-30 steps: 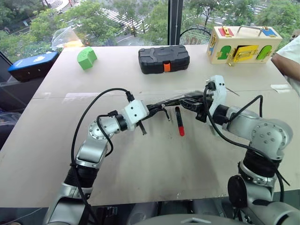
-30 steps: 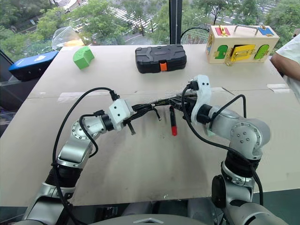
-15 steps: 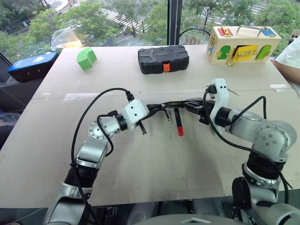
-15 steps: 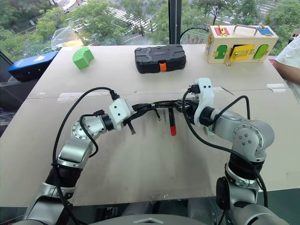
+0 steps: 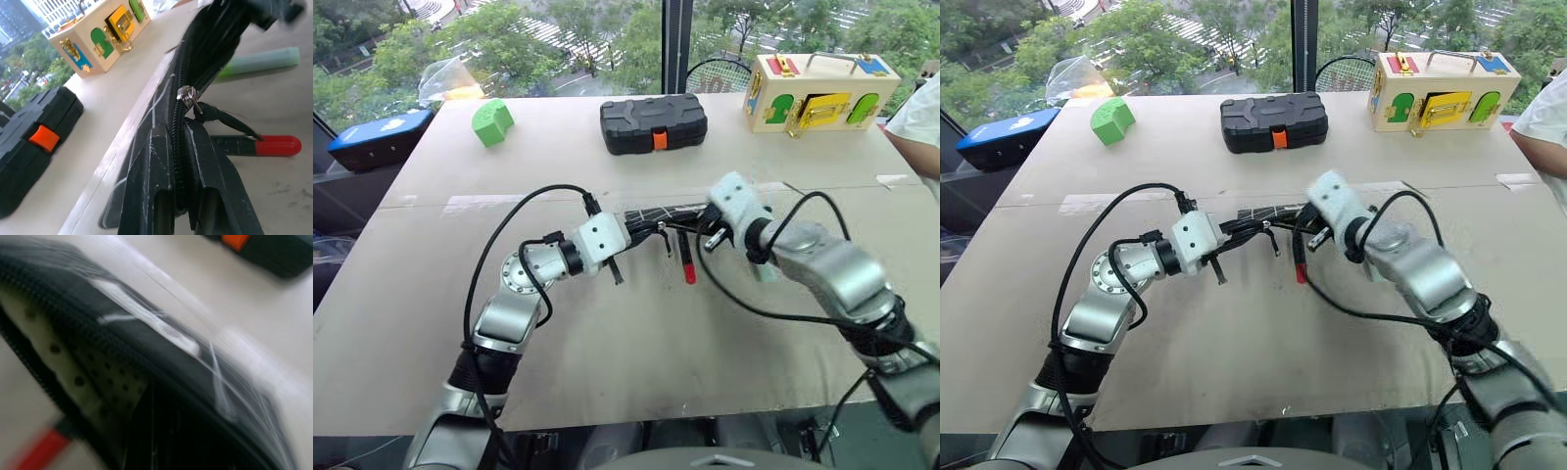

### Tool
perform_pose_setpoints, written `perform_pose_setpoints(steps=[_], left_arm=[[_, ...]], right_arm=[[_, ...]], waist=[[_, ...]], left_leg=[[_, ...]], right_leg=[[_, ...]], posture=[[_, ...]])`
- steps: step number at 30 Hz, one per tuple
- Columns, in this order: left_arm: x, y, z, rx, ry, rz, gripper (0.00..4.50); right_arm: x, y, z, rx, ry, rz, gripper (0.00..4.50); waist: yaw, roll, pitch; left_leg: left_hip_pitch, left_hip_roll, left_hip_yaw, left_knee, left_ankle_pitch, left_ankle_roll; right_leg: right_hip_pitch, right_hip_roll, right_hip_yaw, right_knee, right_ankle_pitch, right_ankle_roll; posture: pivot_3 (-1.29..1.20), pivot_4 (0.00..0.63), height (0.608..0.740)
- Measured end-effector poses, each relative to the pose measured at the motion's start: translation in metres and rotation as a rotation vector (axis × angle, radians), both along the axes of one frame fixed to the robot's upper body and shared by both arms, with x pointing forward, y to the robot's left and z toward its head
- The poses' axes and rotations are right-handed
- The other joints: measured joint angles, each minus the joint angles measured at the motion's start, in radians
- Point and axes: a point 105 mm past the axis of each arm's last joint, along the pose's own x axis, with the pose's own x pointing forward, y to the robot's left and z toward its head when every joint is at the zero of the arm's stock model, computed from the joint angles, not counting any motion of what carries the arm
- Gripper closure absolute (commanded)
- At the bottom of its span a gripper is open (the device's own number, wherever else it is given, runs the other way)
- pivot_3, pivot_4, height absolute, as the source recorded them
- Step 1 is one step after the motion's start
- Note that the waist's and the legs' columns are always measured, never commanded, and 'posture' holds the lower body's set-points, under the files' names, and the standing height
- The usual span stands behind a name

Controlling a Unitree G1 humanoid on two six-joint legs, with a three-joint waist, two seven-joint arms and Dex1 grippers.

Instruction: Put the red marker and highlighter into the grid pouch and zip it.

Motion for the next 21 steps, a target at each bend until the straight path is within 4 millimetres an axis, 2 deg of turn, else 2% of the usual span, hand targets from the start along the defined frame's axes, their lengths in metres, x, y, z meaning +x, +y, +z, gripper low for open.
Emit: perform_pose_setpoints(steps=[3,4,7,11,14,16,17,21], left_arm=[[0.001,0.000,0.000,0.006,-0.003,0.005,4.50],[0.001,0.000,0.000,0.006,-0.005,0.008,4.50],[0.001,0.000,-0.001,0.010,-0.005,0.009,4.50],[0.004,0.001,-0.002,0.016,-0.003,0.030,4.50],[0.009,0.004,0.001,0.015,-0.018,0.062,4.50],[0.017,0.010,0.006,0.013,-0.031,0.103,4.50],[0.023,0.018,0.007,0.011,-0.031,0.142,4.50],[0.034,0.033,0.004,0.006,-0.002,0.214,4.50]], right_arm=[[0.003,0.005,-0.010,-0.130,-0.066,0.095,1.97],[0.004,0.005,-0.010,-0.150,-0.083,0.114,1.31],[0.005,0.008,-0.006,-0.191,-0.127,0.162,0.06],[0.007,0.010,-0.003,-0.235,-0.170,0.199,0.06],[0.009,0.011,0.003,-0.183,-0.154,0.187,0.06],[0.008,0.010,0.015,-0.038,-0.073,0.151,0.06],[0.000,0.006,0.032,0.120,0.020,0.138,0.06],[-0.018,-0.009,0.065,0.311,0.097,0.135,0.06]], waist=[[0.003,-0.001,0.000],[0.004,-0.001,0.000],[0.005,-0.001,0.000],[0.007,-0.001,0.000],[0.007,-0.001,0.000],[0.009,-0.001,0.000],[0.011,-0.001,0.000],[0.018,-0.001,0.000]], left_leg=[[-0.001,0.001,-0.001,0.000,0.000,0.000],[-0.001,0.001,-0.001,0.000,0.000,0.000],[-0.001,0.001,-0.001,0.000,0.000,0.000],[-0.001,0.001,-0.001,0.000,0.000,0.000],[-0.001,0.001,-0.002,0.000,0.000,0.000],[-0.001,0.001,-0.003,0.000,0.000,0.000],[-0.002,0.001,-0.005,0.000,0.000,0.000],[-0.002,0.001,-0.006,0.000,0.000,0.000]], right_leg=[[0.000,0.000,0.000,-0.001,0.000,0.000],[0.000,0.000,0.000,-0.001,0.000,0.000],[0.000,0.000,0.000,-0.001,0.000,0.000],[0.000,0.000,0.000,-0.001,0.000,0.000],[0.000,0.000,0.000,-0.001,0.000,0.000],[0.000,0.000,0.000,-0.001,0.000,-0.001],[0.000,0.000,0.000,-0.001,0.000,-0.001],[0.000,0.000,0.000,-0.002,0.000,-0.001]], posture=[[0.00,0.150,0.740],[0.00,0.150,0.740],[0.00,0.150,0.740],[0.00,0.150,0.740],[0.00,0.150,0.740],[0.00,0.150,0.740],[0.00,0.150,0.740],[0.00,0.150,0.740]])
